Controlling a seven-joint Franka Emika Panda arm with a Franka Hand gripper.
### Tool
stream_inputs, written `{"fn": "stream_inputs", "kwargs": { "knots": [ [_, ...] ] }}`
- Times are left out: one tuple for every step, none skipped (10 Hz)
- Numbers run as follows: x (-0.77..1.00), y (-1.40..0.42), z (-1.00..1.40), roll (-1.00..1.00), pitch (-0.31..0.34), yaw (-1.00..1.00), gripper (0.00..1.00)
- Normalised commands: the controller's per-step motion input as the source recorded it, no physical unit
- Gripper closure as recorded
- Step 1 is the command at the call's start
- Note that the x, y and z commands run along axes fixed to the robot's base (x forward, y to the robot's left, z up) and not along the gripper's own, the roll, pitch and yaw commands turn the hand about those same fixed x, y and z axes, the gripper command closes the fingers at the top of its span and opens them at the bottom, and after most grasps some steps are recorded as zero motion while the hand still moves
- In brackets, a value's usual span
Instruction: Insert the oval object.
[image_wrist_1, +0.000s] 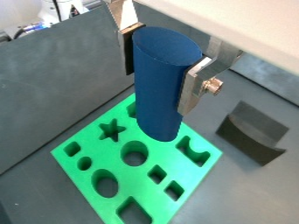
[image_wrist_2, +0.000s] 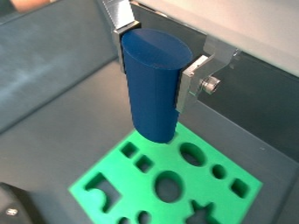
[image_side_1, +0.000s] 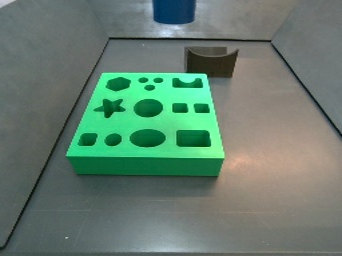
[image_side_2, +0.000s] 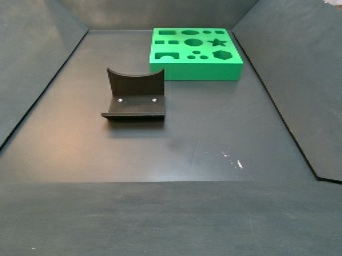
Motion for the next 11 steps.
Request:
{"fn": "stream_inputs", "kwargs": {
  "knots": [
    [-0.48,-0.65,-1.0,0.06,-0.044,0.0,1.0],
    [-0.12,-0.51,-1.0,0.06,-0.019,0.0,1.0],
    [-0.02,-0.19,-1.0,0.0,-0.059,0.0,1.0],
    [-0.29,-0.01,-1.0,0.0,-0.127,0.0,1.0],
    [-0.3,-0.07,-1.0,0.0,-0.131,-0.05,1.0],
    [-0.05,-0.13,-1.0,0.0,-0.11,-0.05,1.0],
    [0.06,-0.32,-1.0,0.04,-0.067,-0.03,1.0],
    [0.22,-0.52,-1.0,0.11,-0.043,-0.01,1.0],
    [0.06,-0.52,-1.0,0.06,-0.124,-0.04,1.0],
    [0.05,-0.33,-0.95,0.0,-0.171,-0.07,1.0],
    [-0.02,-0.04,-0.75,0.03,-0.126,-0.1,1.0]
  ]
}}
